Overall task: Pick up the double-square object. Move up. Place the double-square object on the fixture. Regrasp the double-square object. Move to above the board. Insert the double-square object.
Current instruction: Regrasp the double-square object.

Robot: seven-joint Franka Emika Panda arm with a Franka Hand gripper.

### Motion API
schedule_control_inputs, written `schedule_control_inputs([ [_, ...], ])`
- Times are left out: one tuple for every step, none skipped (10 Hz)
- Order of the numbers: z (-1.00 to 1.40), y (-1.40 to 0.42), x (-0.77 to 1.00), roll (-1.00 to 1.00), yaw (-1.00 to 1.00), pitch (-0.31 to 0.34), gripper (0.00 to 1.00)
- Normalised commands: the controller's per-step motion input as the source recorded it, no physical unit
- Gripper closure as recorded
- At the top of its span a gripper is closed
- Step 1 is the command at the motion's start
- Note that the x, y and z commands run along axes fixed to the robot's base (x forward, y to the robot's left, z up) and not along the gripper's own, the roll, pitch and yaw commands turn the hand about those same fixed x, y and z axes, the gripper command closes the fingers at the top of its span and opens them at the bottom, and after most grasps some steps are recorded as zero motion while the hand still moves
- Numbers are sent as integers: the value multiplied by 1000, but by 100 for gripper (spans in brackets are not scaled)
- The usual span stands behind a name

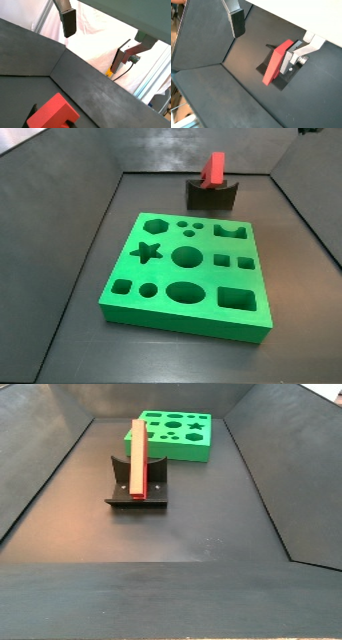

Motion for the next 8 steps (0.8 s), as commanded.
schedule_control_inputs([
  [-4,-49,129,272,260,114,0],
  [-5,-48,109,200,249,61,0],
  [-10,-56,95,181,231,19,0],
  [-10,-56,101,170,206,4,0],
  [-1000,45,41,129,197,-10,0],
  [-1000,46,43,128,174,-18,0],
  [-1000,43,52,124,144,-50,0],
  [-1000,37,59,101,122,-74,0],
])
